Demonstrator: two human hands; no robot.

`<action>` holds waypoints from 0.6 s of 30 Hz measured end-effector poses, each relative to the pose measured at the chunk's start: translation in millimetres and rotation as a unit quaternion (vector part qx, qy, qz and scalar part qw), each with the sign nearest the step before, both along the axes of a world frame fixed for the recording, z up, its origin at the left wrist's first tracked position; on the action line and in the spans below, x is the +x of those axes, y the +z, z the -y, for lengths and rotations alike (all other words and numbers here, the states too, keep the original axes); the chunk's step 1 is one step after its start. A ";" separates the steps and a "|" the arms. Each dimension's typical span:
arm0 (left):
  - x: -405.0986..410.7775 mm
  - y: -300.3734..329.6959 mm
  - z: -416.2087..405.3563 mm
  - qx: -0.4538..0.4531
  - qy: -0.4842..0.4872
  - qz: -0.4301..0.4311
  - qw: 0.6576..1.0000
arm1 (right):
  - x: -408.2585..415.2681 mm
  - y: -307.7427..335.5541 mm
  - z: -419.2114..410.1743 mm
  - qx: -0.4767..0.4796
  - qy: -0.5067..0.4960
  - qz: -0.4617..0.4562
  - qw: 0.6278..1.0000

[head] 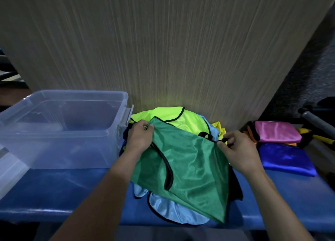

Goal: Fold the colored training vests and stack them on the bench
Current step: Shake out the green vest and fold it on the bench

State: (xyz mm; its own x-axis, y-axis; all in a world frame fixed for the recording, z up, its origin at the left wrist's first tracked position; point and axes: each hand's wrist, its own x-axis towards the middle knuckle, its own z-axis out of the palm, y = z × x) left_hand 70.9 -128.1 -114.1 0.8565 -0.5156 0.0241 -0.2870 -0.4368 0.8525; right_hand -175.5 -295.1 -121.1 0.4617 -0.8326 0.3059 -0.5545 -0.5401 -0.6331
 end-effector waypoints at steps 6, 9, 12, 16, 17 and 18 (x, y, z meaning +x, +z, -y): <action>-9.1 -4.2 6.2 0.085 0.029 0.122 0.989 | -30.8 -11.8 -3.3 0.285 -0.049 0.020 0.957; -32.9 1.3 6.2 0.115 0.042 0.309 0.943 | -32.2 -12.4 -15.2 0.380 -0.017 0.038 0.924; -66.9 16.4 5.6 0.023 -0.115 0.375 0.919 | -30.6 -14.4 -16.9 0.422 -0.016 0.070 0.904; -94.0 -4.5 2.1 0.174 -0.345 0.366 0.846 | -22.0 -19.6 -19.8 0.468 -0.028 0.139 0.872; -92.7 -14.1 0.9 0.219 -0.353 0.384 0.825 | -20.0 -19.2 -21.3 0.475 -0.028 0.159 0.865; -90.9 -21.8 -0.5 0.246 -0.350 0.395 0.813 | -18.0 -18.7 -22.9 0.485 -0.027 0.184 0.855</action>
State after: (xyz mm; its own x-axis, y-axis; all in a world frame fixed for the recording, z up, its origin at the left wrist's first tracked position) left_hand -19.9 -127.7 -135.9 0.1664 -0.9838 0.0672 -0.9852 -0.1629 0.0540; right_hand -193.5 -272.2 -139.8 0.4363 -0.7940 -0.4234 -0.2299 0.3565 -0.9056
